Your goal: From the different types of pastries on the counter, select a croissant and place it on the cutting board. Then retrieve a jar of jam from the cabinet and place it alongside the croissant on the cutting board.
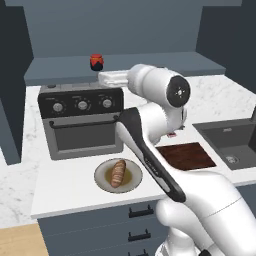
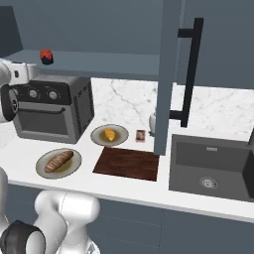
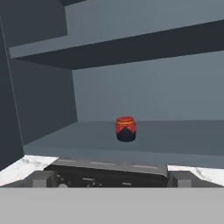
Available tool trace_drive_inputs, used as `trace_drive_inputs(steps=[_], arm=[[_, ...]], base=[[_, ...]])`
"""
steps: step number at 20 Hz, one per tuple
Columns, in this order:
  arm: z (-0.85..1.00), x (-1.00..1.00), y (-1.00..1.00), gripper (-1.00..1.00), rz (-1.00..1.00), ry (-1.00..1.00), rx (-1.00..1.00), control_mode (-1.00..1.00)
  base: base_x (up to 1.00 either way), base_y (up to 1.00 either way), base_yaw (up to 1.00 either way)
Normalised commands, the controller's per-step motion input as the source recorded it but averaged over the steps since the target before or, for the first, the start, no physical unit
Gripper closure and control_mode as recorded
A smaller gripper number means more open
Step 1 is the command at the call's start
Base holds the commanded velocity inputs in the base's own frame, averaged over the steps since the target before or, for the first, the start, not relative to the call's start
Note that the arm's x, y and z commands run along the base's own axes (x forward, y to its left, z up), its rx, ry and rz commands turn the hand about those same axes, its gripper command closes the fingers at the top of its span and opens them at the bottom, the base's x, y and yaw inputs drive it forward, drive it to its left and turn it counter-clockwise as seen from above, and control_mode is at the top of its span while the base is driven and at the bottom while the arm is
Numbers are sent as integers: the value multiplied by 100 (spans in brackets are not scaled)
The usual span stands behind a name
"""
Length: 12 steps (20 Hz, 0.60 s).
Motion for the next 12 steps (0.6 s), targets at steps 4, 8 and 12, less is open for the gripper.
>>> trace_drive_inputs(steps=[4, 8, 12], arm=[[64, 69, -3, -100, 6, 8, 3, -100], [41, 61, 9, -100, 7, 28, 0, -100], [0, 0, 7, -100, 0, -1, 0, -100]], base=[[0, 0, 0], [0, 0, 0], [0, 0, 0]])
